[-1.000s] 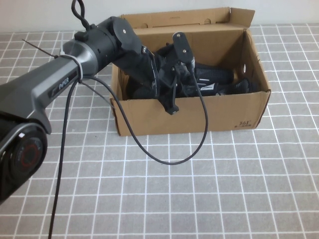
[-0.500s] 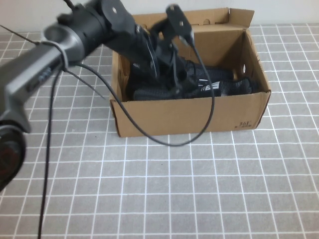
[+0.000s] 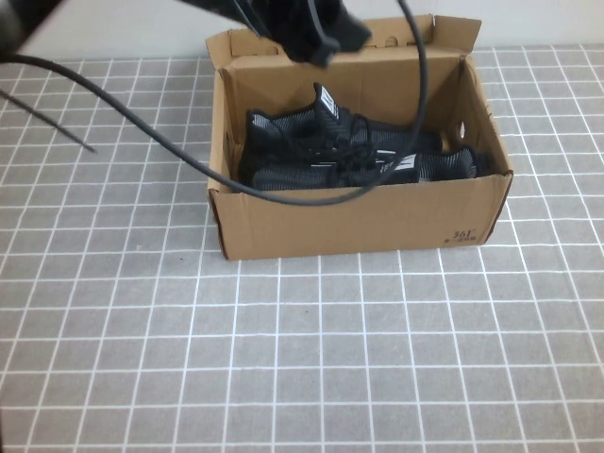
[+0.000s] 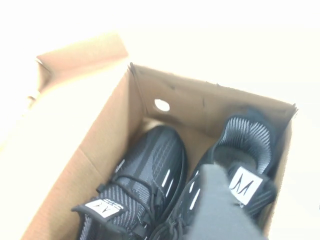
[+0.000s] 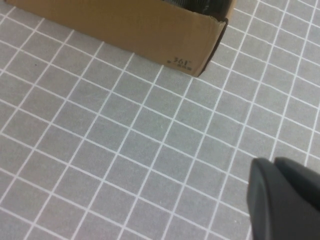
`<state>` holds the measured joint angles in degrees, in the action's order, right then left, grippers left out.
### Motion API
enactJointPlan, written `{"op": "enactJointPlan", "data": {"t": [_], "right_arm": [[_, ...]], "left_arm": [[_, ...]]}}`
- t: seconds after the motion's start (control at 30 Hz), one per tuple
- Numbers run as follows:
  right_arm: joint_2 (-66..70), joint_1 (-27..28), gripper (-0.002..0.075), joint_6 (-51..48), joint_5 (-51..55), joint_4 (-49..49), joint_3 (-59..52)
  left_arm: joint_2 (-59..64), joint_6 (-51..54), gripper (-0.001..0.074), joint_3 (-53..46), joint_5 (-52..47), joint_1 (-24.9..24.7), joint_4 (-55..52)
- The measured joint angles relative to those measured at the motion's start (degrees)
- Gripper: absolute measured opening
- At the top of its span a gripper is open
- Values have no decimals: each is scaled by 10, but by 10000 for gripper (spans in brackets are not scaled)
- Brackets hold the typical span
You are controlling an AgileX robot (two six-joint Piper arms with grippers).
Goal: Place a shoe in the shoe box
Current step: Adjust the shoe
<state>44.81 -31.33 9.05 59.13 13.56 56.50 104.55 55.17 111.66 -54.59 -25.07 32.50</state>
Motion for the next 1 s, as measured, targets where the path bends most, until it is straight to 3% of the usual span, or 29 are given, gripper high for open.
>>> {"op": "enactJointPlan", "data": {"t": [0.17,0.27,0.73,1.0], "right_arm": [[0,0,-16,-1,0,-1,0],[0,0,-16,-2,1,-6,0],[17,0,-17,18,-42,-71,2],[164,0,-16,23,-42,-100,82]], "left_arm": [[-57,-33,88,0,-25,0,-35],[-90,-74,26,0,-45,0,-82],[-163,-274,0,0,-83,0,-267],[-163,-299,0,0,-87,0,-277]]}}
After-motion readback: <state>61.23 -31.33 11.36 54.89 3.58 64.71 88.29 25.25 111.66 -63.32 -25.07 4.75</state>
